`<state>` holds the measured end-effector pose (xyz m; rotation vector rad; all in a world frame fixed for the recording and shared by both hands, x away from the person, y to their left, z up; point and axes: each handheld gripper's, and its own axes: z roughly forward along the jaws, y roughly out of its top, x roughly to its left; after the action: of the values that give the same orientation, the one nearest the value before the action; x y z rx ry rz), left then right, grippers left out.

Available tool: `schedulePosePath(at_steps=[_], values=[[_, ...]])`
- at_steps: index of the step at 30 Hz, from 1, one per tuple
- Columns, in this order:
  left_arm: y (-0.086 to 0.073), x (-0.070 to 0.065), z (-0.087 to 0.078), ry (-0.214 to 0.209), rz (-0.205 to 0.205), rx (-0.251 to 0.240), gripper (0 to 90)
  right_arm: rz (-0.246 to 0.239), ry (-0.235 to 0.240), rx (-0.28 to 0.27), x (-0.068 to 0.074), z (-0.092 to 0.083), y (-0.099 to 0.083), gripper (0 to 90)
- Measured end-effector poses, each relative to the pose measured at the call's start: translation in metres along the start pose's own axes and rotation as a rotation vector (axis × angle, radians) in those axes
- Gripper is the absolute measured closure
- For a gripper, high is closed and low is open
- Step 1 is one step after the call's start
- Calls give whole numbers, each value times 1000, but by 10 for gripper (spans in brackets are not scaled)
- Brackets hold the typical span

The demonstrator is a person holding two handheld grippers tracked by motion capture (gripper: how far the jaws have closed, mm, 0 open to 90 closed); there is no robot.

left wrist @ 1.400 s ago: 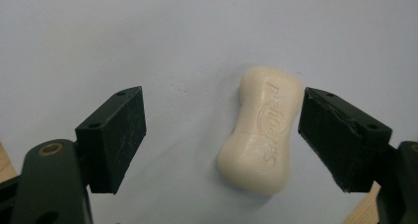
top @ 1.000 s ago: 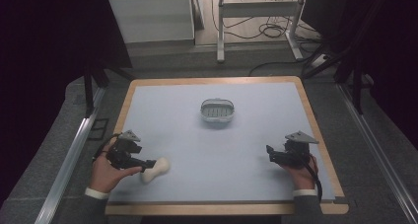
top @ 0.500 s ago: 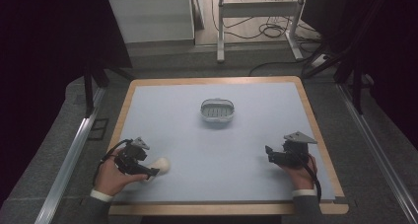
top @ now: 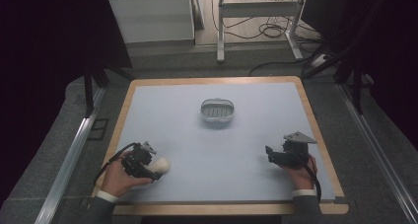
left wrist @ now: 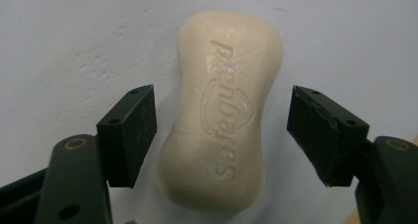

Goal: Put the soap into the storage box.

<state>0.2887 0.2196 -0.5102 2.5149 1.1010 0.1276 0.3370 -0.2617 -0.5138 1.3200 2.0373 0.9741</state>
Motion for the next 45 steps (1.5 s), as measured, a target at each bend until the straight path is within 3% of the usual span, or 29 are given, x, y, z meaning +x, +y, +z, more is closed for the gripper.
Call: schedulePosePath(at_steps=[7, 8, 12, 20, 28, 45], values=[[0, 0, 6, 12, 7, 18, 369, -3, -1, 2, 0, 0, 0, 101], [0, 0, 6, 19, 3, 22, 428, -2, -2, 2, 0, 0, 0, 101], [0, -1, 6, 15, 13, 18, 485, -3, -5, 0, 0, 0, 0, 102], [-1, 0, 4, 26, 13, 4, 493, -6, -5, -1, 1, 0, 0, 102], [-1, 4, -7, 18, 9, -48, 494, -8, -8, 0, 1, 0, 0, 101], [5, 9, -15, 0, -14, -96, 494, -3, -20, 9, 1, 1, 0, 102]])
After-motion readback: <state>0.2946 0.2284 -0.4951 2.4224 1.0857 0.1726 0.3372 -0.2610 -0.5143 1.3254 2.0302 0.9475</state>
